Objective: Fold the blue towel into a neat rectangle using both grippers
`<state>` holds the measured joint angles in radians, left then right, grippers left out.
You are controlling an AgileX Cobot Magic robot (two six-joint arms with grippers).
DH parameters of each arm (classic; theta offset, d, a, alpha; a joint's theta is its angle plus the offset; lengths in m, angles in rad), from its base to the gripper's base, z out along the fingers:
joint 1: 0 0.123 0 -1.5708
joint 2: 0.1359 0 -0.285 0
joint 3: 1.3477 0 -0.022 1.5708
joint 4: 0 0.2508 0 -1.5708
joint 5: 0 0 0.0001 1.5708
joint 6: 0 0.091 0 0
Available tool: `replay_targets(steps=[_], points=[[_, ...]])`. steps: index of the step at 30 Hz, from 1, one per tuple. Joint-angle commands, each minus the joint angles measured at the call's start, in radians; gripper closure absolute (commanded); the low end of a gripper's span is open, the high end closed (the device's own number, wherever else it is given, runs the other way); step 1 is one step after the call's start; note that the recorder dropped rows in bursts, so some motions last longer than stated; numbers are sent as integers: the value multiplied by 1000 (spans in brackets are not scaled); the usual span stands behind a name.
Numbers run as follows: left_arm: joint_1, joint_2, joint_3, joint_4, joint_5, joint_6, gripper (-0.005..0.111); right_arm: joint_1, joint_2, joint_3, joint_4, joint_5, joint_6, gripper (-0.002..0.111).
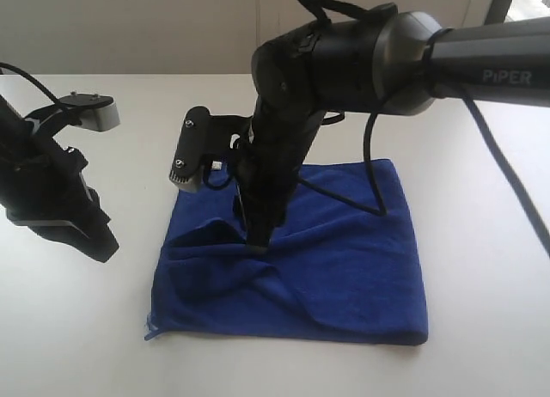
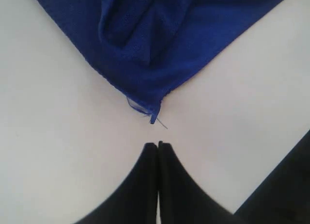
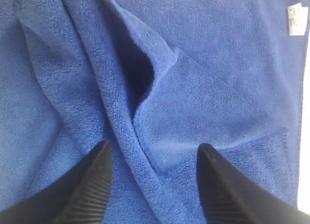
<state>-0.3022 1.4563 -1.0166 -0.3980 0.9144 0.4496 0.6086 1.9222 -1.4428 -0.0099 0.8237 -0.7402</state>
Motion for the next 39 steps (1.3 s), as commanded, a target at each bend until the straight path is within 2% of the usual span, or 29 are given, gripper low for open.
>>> replay_targets(steps=[1,4,6,9,21,27,28,30,34,39], points=[[0,-1,-3,-12,20,-2,107,3,-10,-1,95,21,35,58],[0,-1,-3,-12,20,-2,107,20,-10,2,227,57,-86,59],[0,-1,-3,-12,20,-2,107,41,0,2,264,69,-205,60],[0,-1,-3,-12,20,-2,107,79,25,2,262,66,-270,60],[0,-1,-3,-12,20,-2,107,113,157,2,210,-36,-273,60],[0,-1,-3,-12,18,-2,107,113,170,2,109,-127,-173,61],[0,-1,-3,-12,18,-2,107,113,170,2,105,-129,-173,63],[0,-1,-3,-12,18,-2,107,113,170,2,103,-129,-168,74],[0,-1,-3,-12,18,-2,107,113,164,2,104,-60,-142,106],[0,-1,-3,-12,14,-2,107,113,114,-1,185,-13,-142,108]])
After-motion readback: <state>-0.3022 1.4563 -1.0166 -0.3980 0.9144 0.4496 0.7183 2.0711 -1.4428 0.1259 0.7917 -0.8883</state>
